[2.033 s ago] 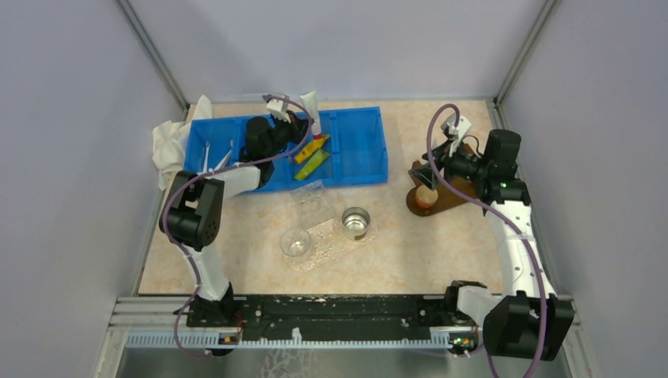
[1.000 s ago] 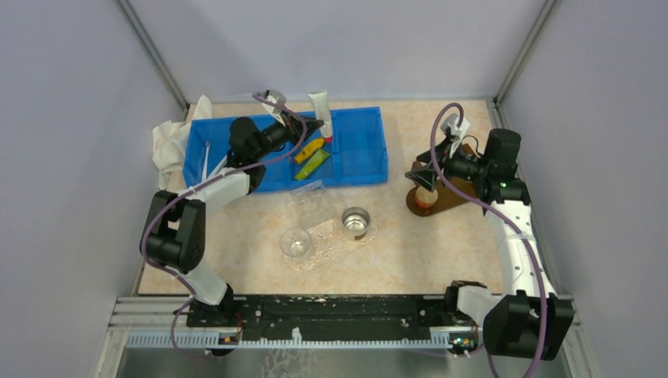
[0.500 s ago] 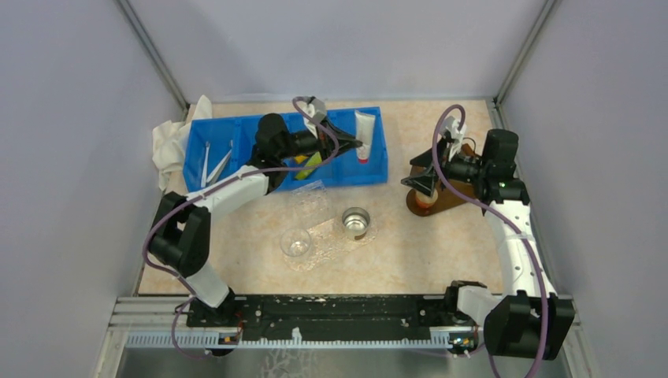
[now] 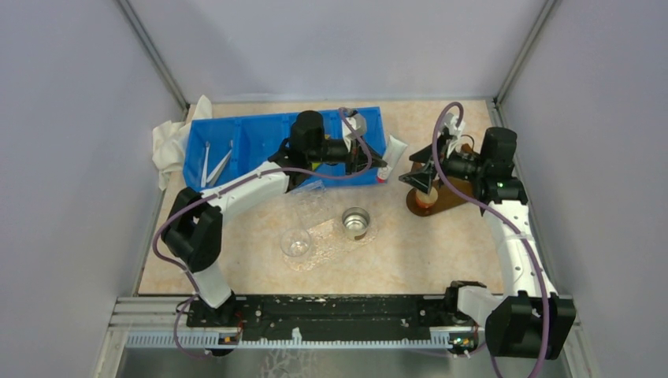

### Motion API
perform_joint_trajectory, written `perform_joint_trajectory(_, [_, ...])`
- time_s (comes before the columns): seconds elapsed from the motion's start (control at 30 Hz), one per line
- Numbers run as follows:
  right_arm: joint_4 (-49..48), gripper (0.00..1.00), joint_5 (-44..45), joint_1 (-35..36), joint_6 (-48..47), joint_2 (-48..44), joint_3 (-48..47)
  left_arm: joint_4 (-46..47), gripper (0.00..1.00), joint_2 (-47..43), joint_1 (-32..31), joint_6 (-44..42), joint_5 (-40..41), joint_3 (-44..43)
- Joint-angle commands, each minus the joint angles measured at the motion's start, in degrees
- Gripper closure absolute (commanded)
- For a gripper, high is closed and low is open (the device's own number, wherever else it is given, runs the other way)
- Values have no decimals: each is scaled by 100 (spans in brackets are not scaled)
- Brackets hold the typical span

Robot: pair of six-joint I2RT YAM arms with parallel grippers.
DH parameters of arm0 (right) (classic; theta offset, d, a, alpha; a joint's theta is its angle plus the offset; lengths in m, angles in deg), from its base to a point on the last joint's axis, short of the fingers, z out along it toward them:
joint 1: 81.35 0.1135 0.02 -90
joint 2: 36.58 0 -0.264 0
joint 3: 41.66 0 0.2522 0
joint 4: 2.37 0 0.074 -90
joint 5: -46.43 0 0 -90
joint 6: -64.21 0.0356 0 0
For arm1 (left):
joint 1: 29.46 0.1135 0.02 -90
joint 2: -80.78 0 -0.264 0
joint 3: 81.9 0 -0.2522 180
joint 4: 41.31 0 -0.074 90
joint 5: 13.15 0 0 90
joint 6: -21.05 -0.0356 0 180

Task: Prepare toiletry sets of a toothbrush and toothpaste on the tray
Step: Place the toothpaste in the toothpaste holder.

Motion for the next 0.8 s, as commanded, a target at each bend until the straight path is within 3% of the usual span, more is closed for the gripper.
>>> perform_joint_trajectory(0.0, [-519,28,319,49,319,-69,-87,-477,100,37,-119,-475,-22,-330])
perform_joint_trajectory(0.33, [-907,29,453,87,720,-43,15,-1168,100,162,-422,-971,-34,-638])
perform_joint_trajectory(0.47, [-950,37,223,132,736,-17,32,-1337,100,238,-493,-1057,-26,-762])
perform_joint_trajectory(0.63, [-1000,53,16,168,721,11,79,-1392,100,287,-523,-1063,13,-825])
perform_joint_trajectory(0.67, [-1010,59,-20,172,719,11,90,-1386,100,279,-523,-1059,31,-829])
perform_joint_trajectory(0.73, [-1018,81,-98,181,718,15,99,-1372,98,245,-521,-1040,96,-821])
perform_joint_trajectory(0.77, [-1011,89,-137,182,723,18,77,-1349,93,224,-516,-1023,162,-802])
